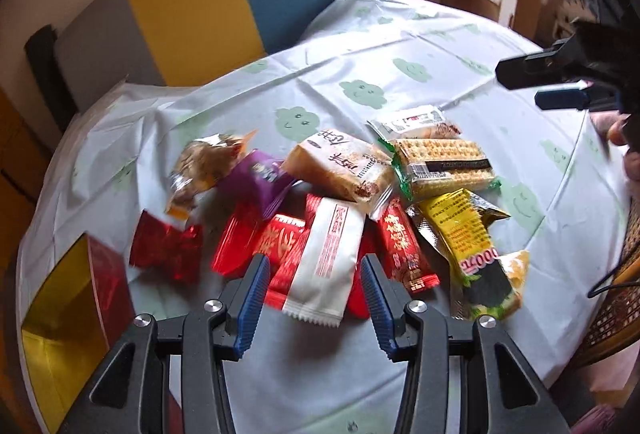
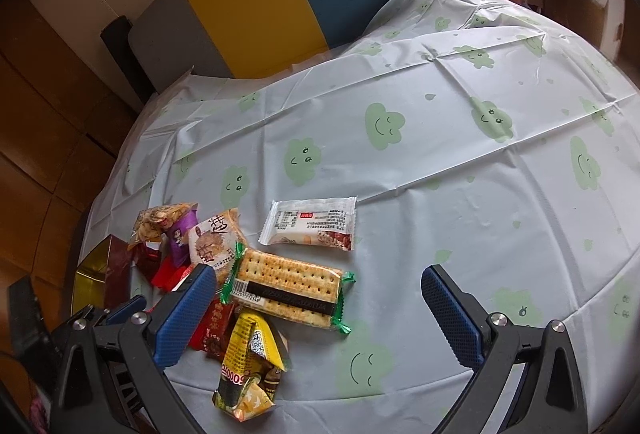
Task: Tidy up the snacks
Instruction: 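Grasp the white snack packet with the left tool while the right tool grasps the yellow packet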
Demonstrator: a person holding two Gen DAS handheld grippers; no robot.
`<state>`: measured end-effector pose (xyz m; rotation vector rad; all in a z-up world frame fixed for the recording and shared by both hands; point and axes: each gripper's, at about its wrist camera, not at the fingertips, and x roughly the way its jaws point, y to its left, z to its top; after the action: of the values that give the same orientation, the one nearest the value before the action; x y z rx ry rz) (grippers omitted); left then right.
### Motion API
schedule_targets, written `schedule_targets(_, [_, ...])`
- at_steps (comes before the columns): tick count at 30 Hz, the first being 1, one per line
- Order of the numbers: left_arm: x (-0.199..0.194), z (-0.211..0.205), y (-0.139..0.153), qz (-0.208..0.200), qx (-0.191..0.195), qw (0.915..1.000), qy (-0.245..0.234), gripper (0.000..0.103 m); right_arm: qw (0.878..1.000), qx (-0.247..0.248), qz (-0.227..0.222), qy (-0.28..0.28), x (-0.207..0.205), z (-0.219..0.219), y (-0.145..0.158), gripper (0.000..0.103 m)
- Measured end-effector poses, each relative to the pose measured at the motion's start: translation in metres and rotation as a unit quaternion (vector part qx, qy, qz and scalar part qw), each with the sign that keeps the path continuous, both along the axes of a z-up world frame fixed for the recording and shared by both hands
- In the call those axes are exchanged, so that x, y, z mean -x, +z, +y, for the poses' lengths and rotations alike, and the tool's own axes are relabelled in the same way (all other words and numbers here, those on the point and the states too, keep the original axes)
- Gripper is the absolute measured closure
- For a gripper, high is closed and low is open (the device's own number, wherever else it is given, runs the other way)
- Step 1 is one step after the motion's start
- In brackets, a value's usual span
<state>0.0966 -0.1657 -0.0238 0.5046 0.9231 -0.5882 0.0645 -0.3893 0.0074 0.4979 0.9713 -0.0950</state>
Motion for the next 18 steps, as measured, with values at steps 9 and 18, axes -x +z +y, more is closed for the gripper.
schedule_targets(9, [-0.017, -0.018, -0.025, 0.003, -0.019, 0.9997, -0.014, 0.061, 1.000, -0.004, -0.003, 0.010, -0.002, 0.003, 0.001, 0.000])
schedule_targets(18, [0.015, 0.026, -0.001, -0.010, 0.081, 0.9954, 0.050, 0.071, 1.000, 0.014, 0.002, 0.020, -0.002, 0.008, 0.001, 0.008])
